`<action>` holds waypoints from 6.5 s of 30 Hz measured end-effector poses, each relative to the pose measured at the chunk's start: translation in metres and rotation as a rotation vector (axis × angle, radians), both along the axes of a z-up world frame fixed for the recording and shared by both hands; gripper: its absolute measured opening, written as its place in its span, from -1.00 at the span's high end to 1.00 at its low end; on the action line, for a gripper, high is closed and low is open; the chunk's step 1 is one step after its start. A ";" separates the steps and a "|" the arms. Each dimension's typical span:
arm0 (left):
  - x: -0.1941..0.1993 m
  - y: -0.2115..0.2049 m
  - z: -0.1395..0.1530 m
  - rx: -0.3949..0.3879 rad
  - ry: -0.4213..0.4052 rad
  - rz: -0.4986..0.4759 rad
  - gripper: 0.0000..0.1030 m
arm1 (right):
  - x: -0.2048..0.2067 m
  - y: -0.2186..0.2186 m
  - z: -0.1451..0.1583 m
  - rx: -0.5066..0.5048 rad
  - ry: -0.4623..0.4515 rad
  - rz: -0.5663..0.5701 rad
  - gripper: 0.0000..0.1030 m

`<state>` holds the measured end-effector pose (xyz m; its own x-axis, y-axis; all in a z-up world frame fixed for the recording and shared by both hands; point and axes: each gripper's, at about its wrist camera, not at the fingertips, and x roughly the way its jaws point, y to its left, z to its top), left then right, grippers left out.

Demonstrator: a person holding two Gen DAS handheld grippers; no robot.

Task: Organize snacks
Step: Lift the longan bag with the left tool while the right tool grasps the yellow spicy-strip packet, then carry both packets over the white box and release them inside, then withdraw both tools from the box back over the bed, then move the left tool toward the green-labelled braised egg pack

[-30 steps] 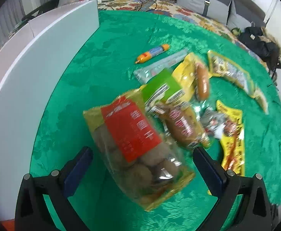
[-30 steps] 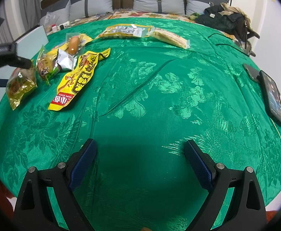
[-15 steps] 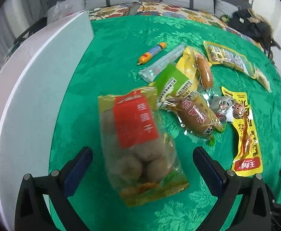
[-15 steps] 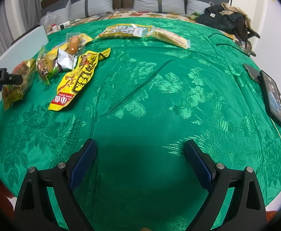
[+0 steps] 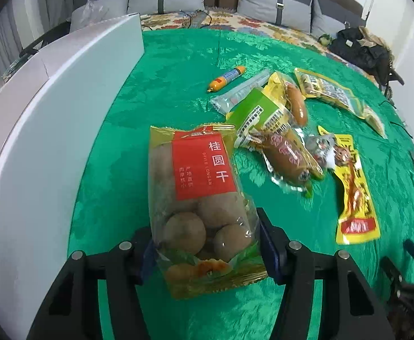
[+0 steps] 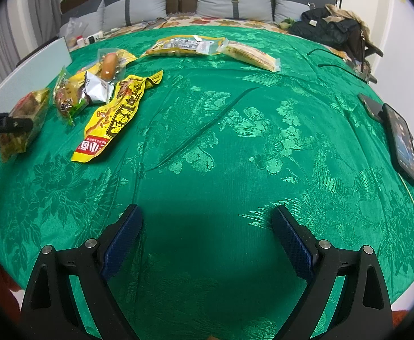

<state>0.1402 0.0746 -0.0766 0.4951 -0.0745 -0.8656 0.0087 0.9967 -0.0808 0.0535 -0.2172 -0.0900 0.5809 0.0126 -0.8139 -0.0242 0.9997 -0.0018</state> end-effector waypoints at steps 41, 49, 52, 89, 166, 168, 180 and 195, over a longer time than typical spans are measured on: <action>-0.098 0.044 0.073 -0.244 -0.197 -0.111 -0.15 | 0.087 0.006 0.051 0.636 0.132 -0.095 0.03; -0.101 0.089 0.139 -0.342 -0.297 -0.067 -0.15 | 0.074 0.043 0.114 0.727 0.026 0.036 0.03; -0.099 0.125 0.156 -0.347 -0.318 -0.007 -0.15 | 0.068 0.072 0.141 0.742 0.003 0.132 0.02; -0.076 0.112 0.106 -0.070 -0.241 0.002 -0.92 | 0.050 0.119 0.031 0.005 -0.038 0.282 -0.49; 0.018 -0.022 -0.040 0.063 -0.102 -0.019 -0.99 | 0.075 -0.004 -0.003 -0.007 -0.032 -0.051 -0.80; 0.019 -0.022 -0.040 0.063 -0.101 -0.019 -0.99 | 0.075 -0.004 -0.003 -0.005 -0.031 -0.050 -0.81; 0.018 -0.022 -0.040 0.063 -0.102 -0.019 -0.99 | 0.075 -0.003 -0.003 -0.006 -0.030 -0.050 -0.81; 0.018 -0.022 -0.040 0.064 -0.102 -0.019 -0.99 | 0.075 -0.003 -0.003 -0.008 -0.030 -0.051 -0.81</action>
